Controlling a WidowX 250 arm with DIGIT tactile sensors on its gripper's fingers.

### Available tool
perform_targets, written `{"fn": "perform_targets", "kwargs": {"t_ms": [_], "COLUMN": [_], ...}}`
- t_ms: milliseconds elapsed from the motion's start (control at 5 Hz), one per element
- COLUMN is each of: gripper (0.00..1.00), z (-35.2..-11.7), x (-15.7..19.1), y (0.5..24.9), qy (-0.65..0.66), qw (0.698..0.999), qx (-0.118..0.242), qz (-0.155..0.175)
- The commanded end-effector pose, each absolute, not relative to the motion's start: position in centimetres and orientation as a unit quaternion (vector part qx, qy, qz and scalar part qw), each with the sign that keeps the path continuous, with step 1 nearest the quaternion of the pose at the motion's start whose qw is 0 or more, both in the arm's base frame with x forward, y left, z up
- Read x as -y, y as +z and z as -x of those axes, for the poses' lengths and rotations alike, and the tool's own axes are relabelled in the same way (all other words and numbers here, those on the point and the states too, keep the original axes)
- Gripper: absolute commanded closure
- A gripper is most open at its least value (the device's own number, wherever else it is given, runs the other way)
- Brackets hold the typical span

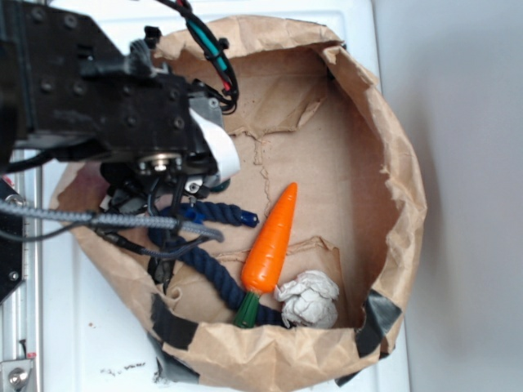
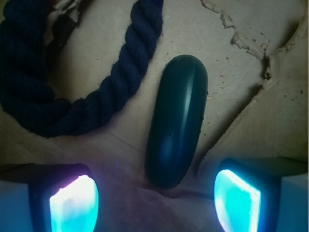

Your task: Grab the plastic pickle.

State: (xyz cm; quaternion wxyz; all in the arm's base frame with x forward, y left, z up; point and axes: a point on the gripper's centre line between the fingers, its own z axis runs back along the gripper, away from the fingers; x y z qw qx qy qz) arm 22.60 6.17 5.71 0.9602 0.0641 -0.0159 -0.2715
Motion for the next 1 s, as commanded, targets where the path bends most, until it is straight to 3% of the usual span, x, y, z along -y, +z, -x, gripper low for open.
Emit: {"fn": "perform_targets", "kwargs": {"t_ms": [0,200,400,800], "gripper": [0.00,0.00,0.00,0.00], "z": [-23.1,-23.8,-24.1,-23.2], "x": [-6.4,-6.2,-6.4,-7.0], "y": [7.0,5.6,4.2,3.4], "qy": [-0.265,-0.287,-0.297,-0.308], "qw": [0.960,0.953,0.949,0.947], "qx": [0.035,0.053,0.041,0.037], "qz": [-0.079,-0.083,-0.094,-0.085]}}
